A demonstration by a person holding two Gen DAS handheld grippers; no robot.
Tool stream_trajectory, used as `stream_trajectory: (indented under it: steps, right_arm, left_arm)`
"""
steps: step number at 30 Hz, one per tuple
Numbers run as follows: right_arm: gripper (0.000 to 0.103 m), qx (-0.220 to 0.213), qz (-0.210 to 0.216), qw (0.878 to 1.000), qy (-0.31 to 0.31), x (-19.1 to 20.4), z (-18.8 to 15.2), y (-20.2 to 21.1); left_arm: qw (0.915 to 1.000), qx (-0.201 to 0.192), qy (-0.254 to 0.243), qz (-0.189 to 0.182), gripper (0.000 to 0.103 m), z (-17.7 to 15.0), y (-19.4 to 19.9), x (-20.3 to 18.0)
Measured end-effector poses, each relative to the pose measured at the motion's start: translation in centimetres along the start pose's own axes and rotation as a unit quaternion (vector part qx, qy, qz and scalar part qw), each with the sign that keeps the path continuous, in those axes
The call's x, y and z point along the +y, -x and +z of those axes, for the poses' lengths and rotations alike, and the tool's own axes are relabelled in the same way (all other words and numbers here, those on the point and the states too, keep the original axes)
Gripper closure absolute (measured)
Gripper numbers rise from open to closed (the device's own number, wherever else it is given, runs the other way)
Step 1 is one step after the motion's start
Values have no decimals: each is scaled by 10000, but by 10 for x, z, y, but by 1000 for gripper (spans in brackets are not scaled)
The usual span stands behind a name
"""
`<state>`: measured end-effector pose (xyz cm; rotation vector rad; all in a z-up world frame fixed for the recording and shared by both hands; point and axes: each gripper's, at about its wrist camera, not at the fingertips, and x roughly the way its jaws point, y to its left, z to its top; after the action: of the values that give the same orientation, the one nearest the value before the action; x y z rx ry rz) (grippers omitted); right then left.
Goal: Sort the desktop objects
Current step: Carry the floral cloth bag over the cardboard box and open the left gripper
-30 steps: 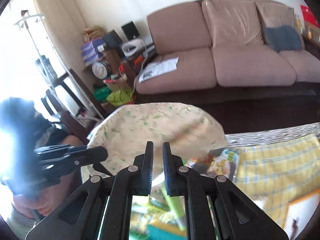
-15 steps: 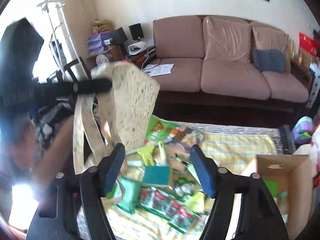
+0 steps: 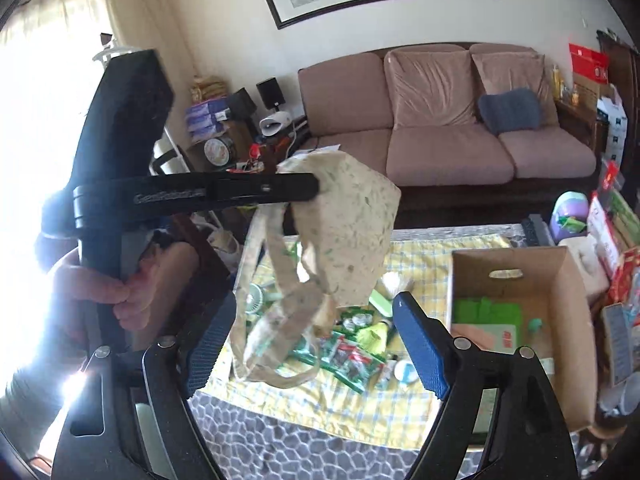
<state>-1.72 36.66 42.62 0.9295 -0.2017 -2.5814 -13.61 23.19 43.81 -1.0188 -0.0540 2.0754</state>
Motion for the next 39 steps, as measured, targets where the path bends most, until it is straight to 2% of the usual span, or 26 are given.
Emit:
stream_trajectory:
  steps: [2, 6, 8, 9, 10, 12, 18, 21, 25, 29, 32, 39]
  right_arm:
    - [19, 68, -263, 9996, 50, -10, -9, 7]
    - [19, 160, -337, 9992, -113, -33, -25, 5]
    - [19, 239, -556, 9980, -155, -46, -33, 2]
    - [22, 307, -692, 9970, -141, -54, -37, -2]
    - [29, 350, -804, 9961, -99, -60, -41, -3]
    - [88, 512, -1054, 9931, -51, -77, -48, -10]
    - [87, 814, -1962, 9772, 19, -137, -50, -35]
    - [87, 884, -2383, 9671, 129, -164, -44, -51]
    - [87, 1035, -2982, 9474, 525, -194, -39, -80]
    - [87, 1206, -3094, 9415, 579, -222, -42, -110]
    - [87, 1281, -2954, 9450, 579, -229, -49, -123]
    - [88, 1769, -2750, 9386, 1101, -219, -83, -132]
  left_arm:
    - [10000, 49, -53, -34, 94, -1, -15, -21]
    - [9998, 149, -61, -96, 94, 2, -50, -62]
    - [9997, 192, -52, -104, 94, 3, -69, -75]
    - [9997, 216, -35, -115, 94, 5, -79, -80]
    - [9996, 235, -4, -130, 94, 7, -89, -83]
    - [9995, 261, 90, -165, 94, 11, -110, -85]
    - [9970, 347, 551, -423, 94, 18, -175, -61]
    - [9961, 384, 702, -362, 94, 18, -208, -43]
    - [9934, 569, 959, -250, 94, 6, -251, -11]
    - [9902, 803, 1142, -96, 94, -15, -283, 19]
    - [9863, 1032, 1283, -80, 94, -31, -296, 33]
    - [9802, 1500, 1287, -142, 93, -79, -288, 27]
